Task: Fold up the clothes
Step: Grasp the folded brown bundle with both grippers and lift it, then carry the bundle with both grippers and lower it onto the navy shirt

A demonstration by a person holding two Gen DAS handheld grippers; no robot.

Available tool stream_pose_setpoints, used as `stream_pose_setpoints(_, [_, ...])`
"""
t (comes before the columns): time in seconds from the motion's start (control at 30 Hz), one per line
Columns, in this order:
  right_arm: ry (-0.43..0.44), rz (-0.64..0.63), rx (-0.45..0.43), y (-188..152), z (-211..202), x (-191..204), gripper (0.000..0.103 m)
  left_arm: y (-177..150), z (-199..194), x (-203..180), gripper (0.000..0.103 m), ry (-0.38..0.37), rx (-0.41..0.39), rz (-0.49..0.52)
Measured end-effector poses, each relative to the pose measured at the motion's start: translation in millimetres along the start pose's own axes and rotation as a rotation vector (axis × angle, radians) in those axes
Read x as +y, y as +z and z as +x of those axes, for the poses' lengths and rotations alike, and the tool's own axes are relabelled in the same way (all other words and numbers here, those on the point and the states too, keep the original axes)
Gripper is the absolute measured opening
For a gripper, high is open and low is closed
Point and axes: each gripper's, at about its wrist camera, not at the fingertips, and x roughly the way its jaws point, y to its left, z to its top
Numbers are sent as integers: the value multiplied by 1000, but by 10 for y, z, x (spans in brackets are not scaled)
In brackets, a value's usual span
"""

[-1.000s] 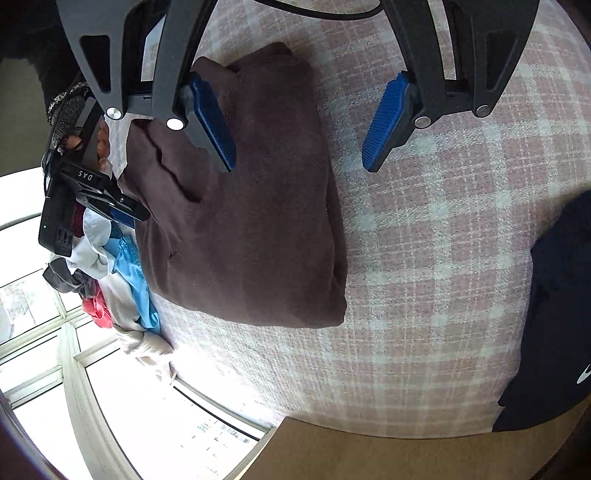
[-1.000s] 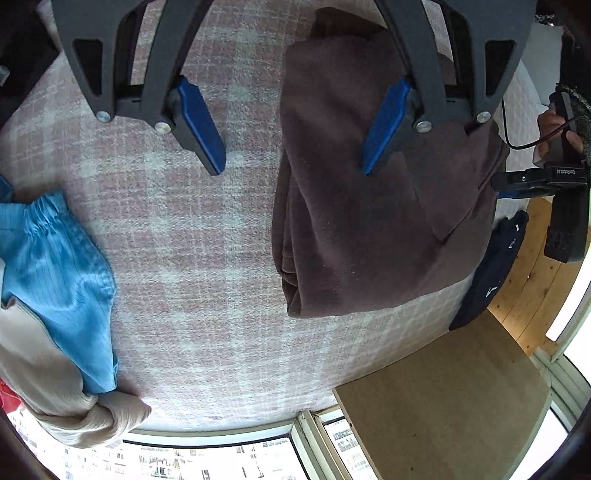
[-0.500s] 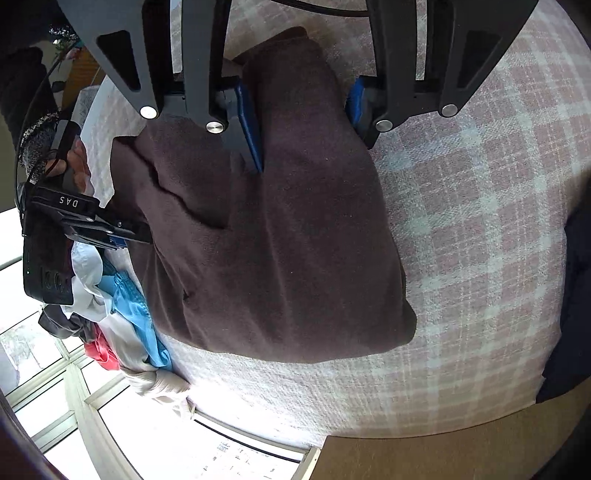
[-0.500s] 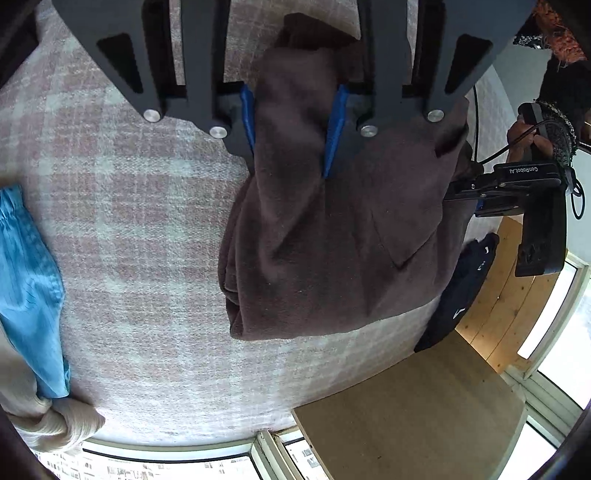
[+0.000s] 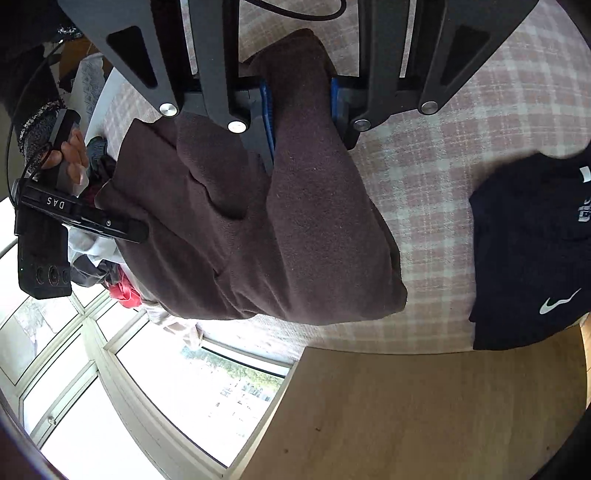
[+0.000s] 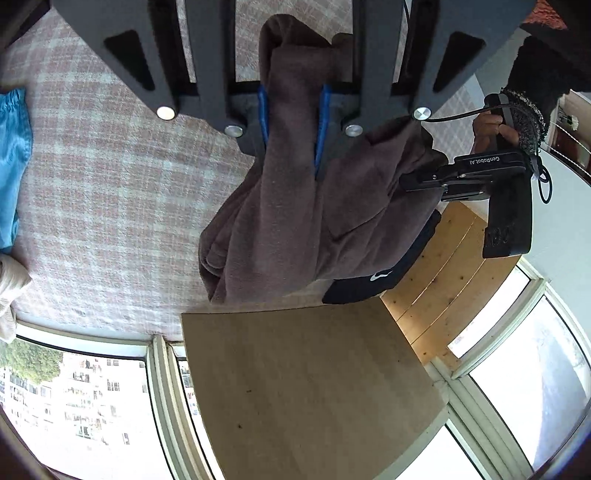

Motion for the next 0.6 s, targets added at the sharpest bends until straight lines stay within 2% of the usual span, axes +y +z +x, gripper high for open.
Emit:
stream_pose_setpoints(0.17, [82,-74,-16,597,794,716,20,270,-658,734,20,155,-83,-5])
stream_pose_setpoints(0.23, [102,-90,-17,773,1130,967,20,399,-855,1078,20,228,-99,-9])
stream_pose_setpoints(0.3, [110,-88,-10,903,1434,1136,20,522,-972,1437,20,271,-103,-30])
stream_pose_setpoints(0.4, [114,-81,6,1009,1839,1283,20,652,-1017,1911,20,308,-94,-57])
stream_pose_setpoints(0.6, [87,-61,78,986,2485,1351,20,712,-820,2545,20,358,-51,-62])
